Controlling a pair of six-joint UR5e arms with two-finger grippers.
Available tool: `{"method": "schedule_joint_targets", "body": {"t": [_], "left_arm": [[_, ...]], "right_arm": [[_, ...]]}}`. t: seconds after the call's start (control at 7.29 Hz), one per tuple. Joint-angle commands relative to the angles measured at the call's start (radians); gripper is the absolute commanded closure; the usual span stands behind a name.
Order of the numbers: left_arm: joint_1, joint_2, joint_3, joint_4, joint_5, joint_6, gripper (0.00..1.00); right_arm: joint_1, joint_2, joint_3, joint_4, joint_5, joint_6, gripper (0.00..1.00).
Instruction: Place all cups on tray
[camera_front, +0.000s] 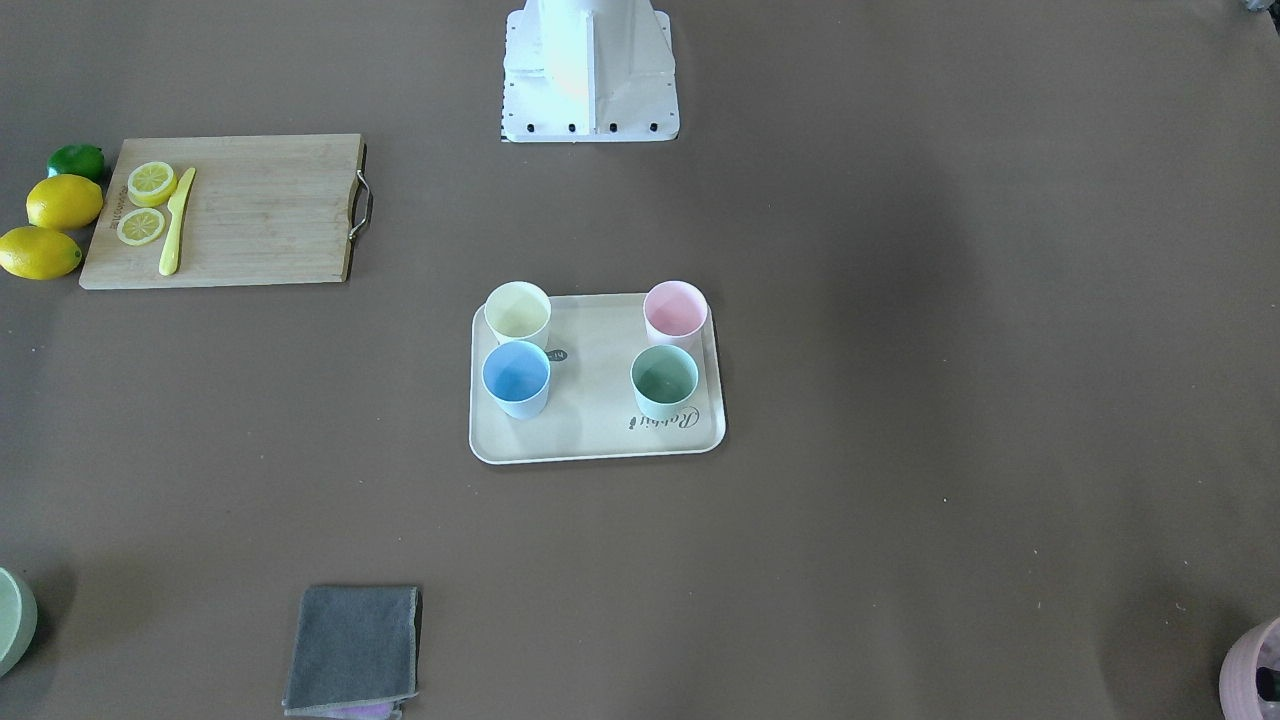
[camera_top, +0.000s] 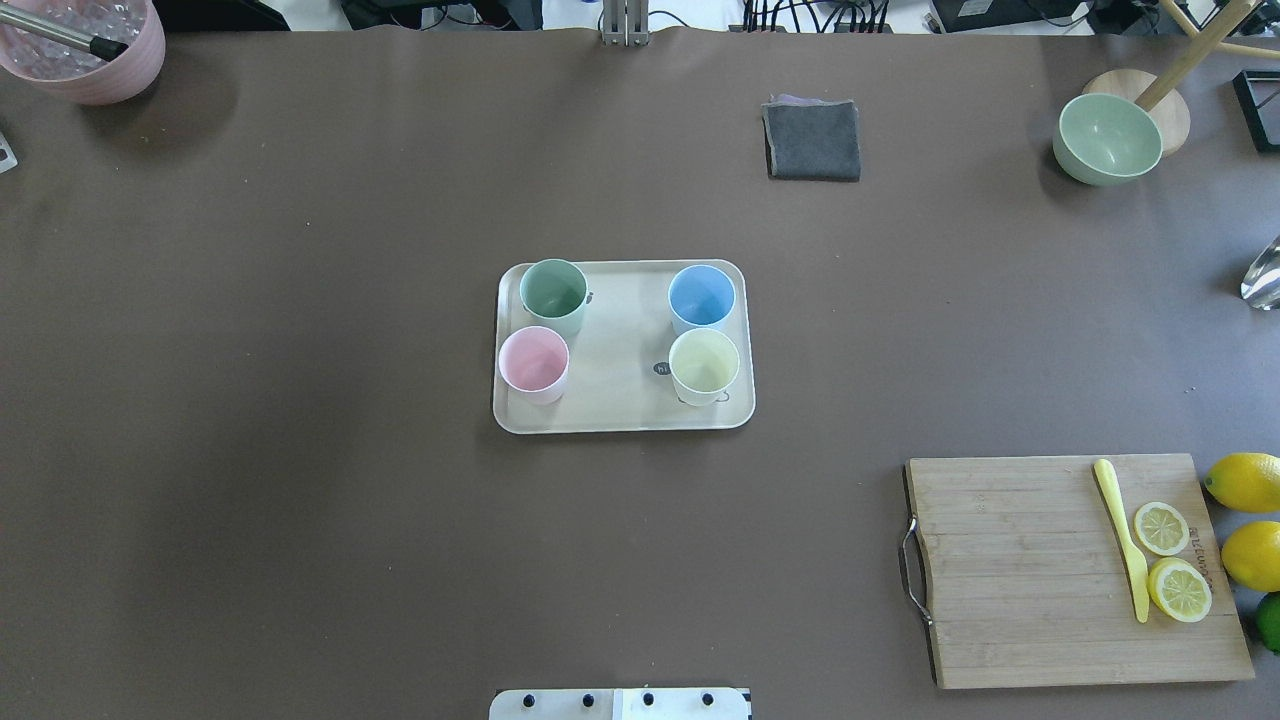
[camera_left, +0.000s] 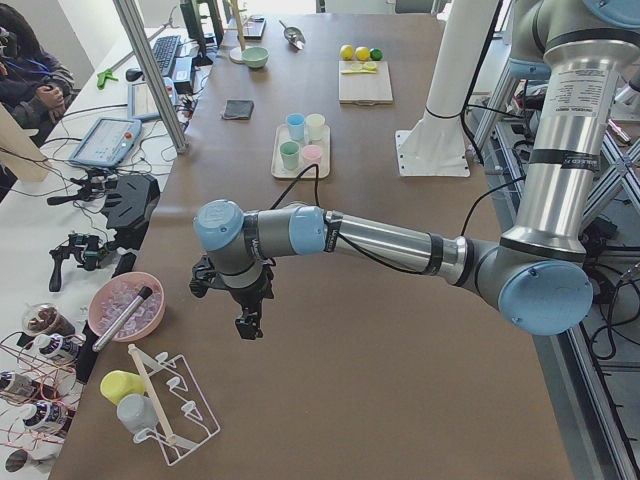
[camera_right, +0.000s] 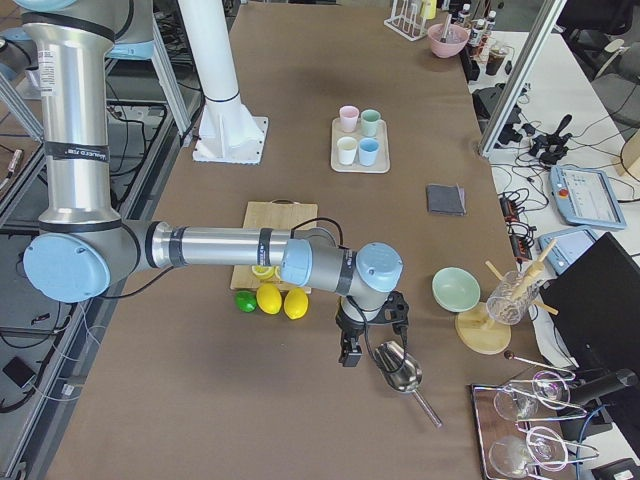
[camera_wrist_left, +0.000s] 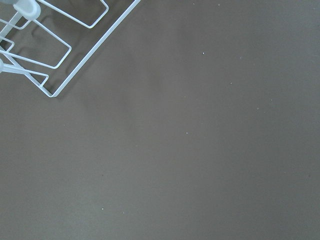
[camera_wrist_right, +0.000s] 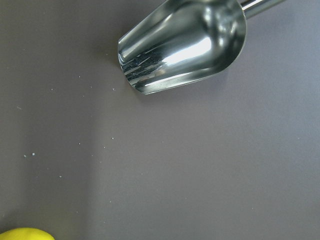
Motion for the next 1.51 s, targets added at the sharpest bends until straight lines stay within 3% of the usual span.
{"method": "schedule_joint_targets", "body": {"t": [0.0,1.37], "left_arm": [[0.001,0.001,-0.001,-0.002,-0.007,0.000,0.02],[-0.036,0.004,-0.021,-0.004,0.003,0.003,0.02]], "right_arm": [[0.000,-0.003,-0.001,0.012,0.000,0.000,0.00],[0.000,-0.001,0.001,0.012,0.000,0.002,0.00]]}}
